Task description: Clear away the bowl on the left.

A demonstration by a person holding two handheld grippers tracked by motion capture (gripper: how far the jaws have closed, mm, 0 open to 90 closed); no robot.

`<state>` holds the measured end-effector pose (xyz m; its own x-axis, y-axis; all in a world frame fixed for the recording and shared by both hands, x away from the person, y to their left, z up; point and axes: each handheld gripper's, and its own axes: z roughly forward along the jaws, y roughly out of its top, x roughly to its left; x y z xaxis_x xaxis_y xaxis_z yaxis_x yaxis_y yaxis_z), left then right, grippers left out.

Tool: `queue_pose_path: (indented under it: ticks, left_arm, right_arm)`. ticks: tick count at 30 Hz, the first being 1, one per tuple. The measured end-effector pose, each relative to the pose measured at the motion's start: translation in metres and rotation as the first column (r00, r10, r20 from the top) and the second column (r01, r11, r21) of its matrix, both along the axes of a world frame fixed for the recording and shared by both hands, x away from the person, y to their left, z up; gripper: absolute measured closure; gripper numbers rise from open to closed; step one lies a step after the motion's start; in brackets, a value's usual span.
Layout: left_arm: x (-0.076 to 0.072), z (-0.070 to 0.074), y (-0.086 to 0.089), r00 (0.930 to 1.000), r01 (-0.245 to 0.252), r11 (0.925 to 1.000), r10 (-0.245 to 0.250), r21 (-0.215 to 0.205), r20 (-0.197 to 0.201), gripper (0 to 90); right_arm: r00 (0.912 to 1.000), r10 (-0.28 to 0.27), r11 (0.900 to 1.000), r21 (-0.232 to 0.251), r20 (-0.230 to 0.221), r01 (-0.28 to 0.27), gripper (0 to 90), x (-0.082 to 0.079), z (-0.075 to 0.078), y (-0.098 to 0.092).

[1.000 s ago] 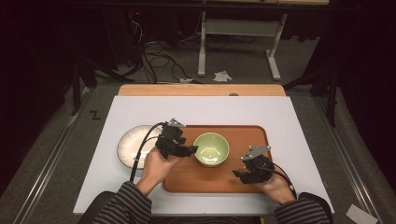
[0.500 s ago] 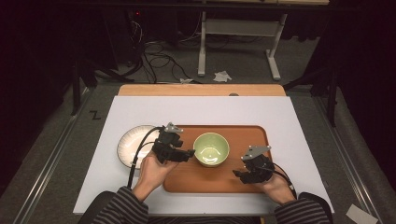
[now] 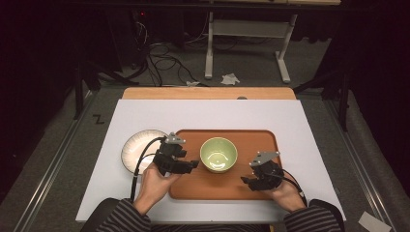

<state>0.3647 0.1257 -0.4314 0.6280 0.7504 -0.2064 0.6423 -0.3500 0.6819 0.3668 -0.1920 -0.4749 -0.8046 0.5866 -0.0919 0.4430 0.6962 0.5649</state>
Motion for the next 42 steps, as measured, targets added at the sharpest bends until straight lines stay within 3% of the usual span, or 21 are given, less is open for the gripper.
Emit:
queue_pose_path:
  ticks: [7, 13, 15, 18, 25, 30, 42]
  left_arm:
    - [-0.007, -0.002, 0.007, 0.9999, -0.002, 0.9999, 0.002, 0.015, 0.012, 38.2]
    - [-0.012, -0.005, 0.009, 1.0000, -0.002, 1.0000, 0.002, 0.002, 0.009, 38.1]
    - [-0.015, -0.005, 0.010, 0.9989, -0.012, 0.9999, 0.012, 0.000, 0.045, 39.1]
    - [-0.017, -0.006, 0.013, 0.9994, -0.015, 0.9995, 0.016, -0.026, 0.031, 39.1]
    - [-0.019, -0.013, 0.014, 0.9994, -0.019, 0.9995, 0.018, 0.024, 0.030, 39.2]
    - [-0.019, -0.021, 0.018, 0.9996, -0.027, 0.9992, 0.028, 0.030, -0.006, 39.9]
    - [-0.024, -0.029, 0.020, 0.9989, -0.044, 0.9972, 0.045, 0.059, -0.014, 39.3]
  right_arm:
    - [0.9999, -0.016, 1.000, 0.013, 0.004, 0.016, 43.0, -0.001, 0.000, -0.001]
    - [0.9997, -0.025, 1.000, 0.017, 0.002, 0.025, 43.0, 0.001, 0.000, -0.003]
    - [0.9998, -0.021, 1.000, 0.015, 0.001, 0.021, 43.0, 0.000, 0.000, -0.003]
    - [0.9998, -0.022, 1.000, 0.014, 0.000, 0.022, 43.0, -0.001, 0.001, -0.003]
    - [0.9998, -0.019, 1.000, 0.021, 0.006, 0.019, 43.1, -0.001, 0.001, -0.004]
    - [0.9998, -0.019, 1.000, 0.018, 0.003, 0.019, 43.0, -0.001, 0.002, -0.005]
    - [0.9996, -0.027, 0.999, 0.020, 0.013, 0.027, 43.0, -0.001, 0.003, -0.007]
